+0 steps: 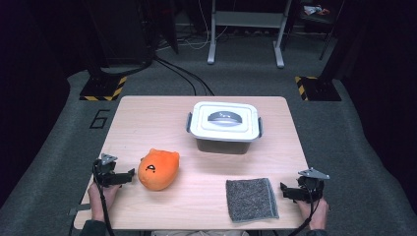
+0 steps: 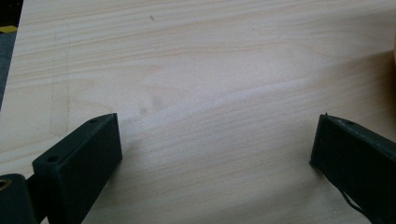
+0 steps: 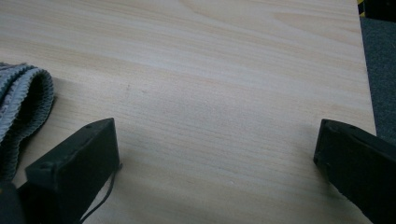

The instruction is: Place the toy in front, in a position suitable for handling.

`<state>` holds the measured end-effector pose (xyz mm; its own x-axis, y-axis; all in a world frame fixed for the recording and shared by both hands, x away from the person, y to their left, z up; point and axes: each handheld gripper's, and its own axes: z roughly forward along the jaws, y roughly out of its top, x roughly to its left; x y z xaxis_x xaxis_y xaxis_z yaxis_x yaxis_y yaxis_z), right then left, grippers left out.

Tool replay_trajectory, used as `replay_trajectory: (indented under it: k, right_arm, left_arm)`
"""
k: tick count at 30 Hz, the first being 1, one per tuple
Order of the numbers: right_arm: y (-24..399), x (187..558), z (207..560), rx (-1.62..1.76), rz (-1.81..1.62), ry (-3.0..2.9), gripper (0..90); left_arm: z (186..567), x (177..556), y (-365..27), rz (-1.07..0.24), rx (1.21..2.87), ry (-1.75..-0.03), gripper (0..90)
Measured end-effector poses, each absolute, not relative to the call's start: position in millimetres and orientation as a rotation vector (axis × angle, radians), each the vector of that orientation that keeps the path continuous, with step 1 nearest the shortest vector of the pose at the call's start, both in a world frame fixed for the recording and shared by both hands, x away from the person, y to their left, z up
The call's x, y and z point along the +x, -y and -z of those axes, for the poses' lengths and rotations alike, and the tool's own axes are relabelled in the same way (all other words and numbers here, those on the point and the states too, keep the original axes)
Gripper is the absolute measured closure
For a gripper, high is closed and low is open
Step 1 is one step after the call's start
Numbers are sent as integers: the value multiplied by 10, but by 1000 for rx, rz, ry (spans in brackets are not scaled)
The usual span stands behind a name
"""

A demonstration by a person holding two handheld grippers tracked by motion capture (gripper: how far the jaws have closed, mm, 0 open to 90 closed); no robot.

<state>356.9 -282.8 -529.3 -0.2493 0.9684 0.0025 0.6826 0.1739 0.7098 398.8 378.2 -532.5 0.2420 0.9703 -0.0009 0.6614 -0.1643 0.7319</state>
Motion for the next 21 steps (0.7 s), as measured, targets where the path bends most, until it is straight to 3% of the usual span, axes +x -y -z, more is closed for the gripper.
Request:
replay_trajectory:
  k: [10,21]
  right_arm:
    - [2845,3616,5209,1579,-876,-2054,0]
    - [2750,3674,4885,1499,-912,-2093,0]
  left_arm:
    - [5325,3988,-3781,-647,1903,-1488,16]
    - [5325,4002,-3769,-656,1898,-1494,16]
